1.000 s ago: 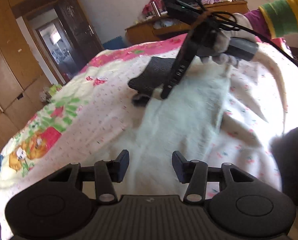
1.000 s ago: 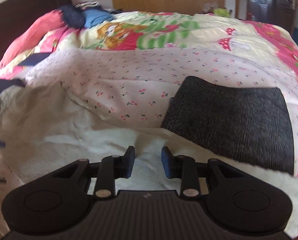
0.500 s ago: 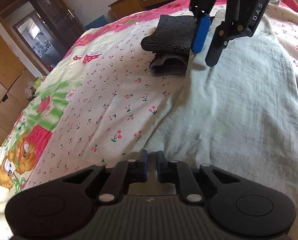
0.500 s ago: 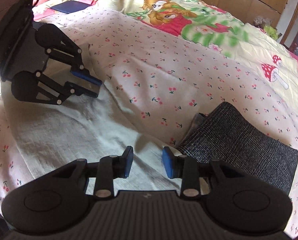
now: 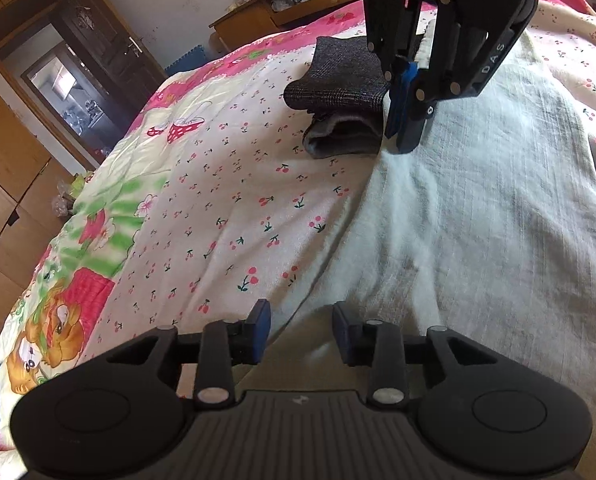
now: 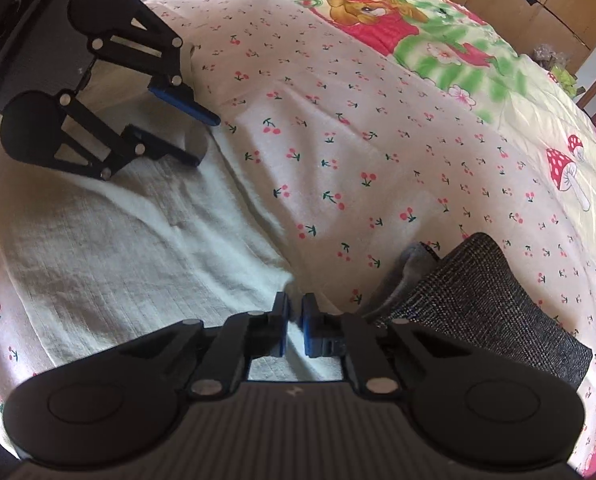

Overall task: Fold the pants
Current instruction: 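Press the folded trouser edge flat with the right gripper, then grasp the mint-green trouser leg end with the right gripper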

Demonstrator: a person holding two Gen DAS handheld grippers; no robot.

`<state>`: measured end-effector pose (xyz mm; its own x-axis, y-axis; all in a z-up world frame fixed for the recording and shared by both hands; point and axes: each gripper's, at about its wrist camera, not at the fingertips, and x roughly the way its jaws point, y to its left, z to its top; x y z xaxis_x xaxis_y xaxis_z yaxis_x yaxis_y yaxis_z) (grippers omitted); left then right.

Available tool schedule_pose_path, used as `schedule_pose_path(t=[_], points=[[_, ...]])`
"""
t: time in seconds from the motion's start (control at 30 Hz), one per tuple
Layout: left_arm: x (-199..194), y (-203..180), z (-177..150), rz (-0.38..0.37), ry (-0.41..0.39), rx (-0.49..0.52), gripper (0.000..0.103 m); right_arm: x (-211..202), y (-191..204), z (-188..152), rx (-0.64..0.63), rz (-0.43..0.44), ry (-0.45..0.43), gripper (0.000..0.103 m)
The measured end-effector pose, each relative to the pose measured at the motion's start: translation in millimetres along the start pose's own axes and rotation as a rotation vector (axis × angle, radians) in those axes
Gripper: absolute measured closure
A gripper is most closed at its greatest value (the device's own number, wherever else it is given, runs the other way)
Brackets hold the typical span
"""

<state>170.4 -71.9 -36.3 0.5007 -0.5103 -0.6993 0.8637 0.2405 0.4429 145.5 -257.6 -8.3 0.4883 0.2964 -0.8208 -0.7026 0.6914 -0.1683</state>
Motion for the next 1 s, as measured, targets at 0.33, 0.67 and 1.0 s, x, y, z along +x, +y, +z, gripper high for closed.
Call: schedule_pose_path(t=[0.33,0.67,1.0], points=[[-10,5,-1,0.050,-0.025,-0.006,0.080,-30,4,-2,0.072,-0.090,-0.094,0.100],[-18,12,-10,0.107,-0.022,-0.028,0.082,11,8,-3,0.075,-0.136,0.007,0.092],[-46,8,-45,0.145,-0.009,-0.076,0.080,9,30,59,0.135,0.090,-0.226,0.090]])
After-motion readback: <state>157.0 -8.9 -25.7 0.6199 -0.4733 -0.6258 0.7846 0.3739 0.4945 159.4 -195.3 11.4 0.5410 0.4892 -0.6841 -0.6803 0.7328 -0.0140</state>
